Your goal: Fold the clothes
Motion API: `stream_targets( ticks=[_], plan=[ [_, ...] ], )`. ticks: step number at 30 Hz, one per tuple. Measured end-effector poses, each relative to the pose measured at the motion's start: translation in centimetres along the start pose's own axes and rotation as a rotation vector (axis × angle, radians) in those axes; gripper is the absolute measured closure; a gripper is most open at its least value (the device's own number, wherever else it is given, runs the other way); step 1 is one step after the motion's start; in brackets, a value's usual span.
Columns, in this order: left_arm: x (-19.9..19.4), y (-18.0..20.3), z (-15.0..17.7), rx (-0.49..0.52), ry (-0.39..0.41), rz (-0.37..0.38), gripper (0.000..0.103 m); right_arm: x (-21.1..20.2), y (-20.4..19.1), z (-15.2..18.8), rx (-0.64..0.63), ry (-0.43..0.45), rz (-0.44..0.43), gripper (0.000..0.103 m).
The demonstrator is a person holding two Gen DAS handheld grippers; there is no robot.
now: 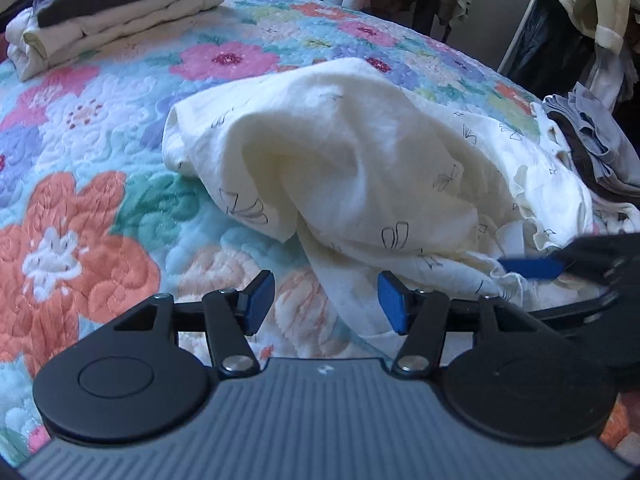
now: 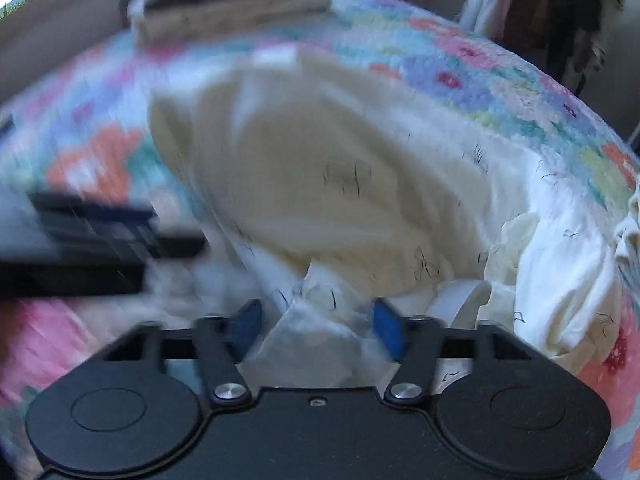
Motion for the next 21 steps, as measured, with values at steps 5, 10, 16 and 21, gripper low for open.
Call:
stream_targets(
  ticks=[5, 10, 16, 21],
  plan=[
    [-0.5, 0.8, -1.0, 0.000, 0.034, -0.016, 0.048, -2.9, 6.0, -1.3, 0.201, 0.192, 0.064, 0.100],
    [-0.8, 1.6, -0.9, 0.050, 0.086, -0.063, 0.046, -6.6, 10.7, -0.6, 0.266, 0.305, 0.280, 0.099],
    [0.2, 2.8, 0.0, 0.101, 0.070, -0.056, 0.043, -6.3, 15.1, 1.2, 0.528, 0.299, 0.157, 0.099],
    [1.2, 3.2, 0.6, 0.110, 0.062, 0.022, 0.034, -7.4, 14.8, 1.5, 0.539, 0.352, 0.161, 0.099]
  ],
)
Point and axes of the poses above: each gripper's, at about its wrist camera, not at the fingertips, and x roughly the way its jaws point, y to its right, z to its underside, the point moved 2 cm from there along x, roughly the way its jaws point, and after that the axes turned 2 degrees about y, right-handed, at the moved point
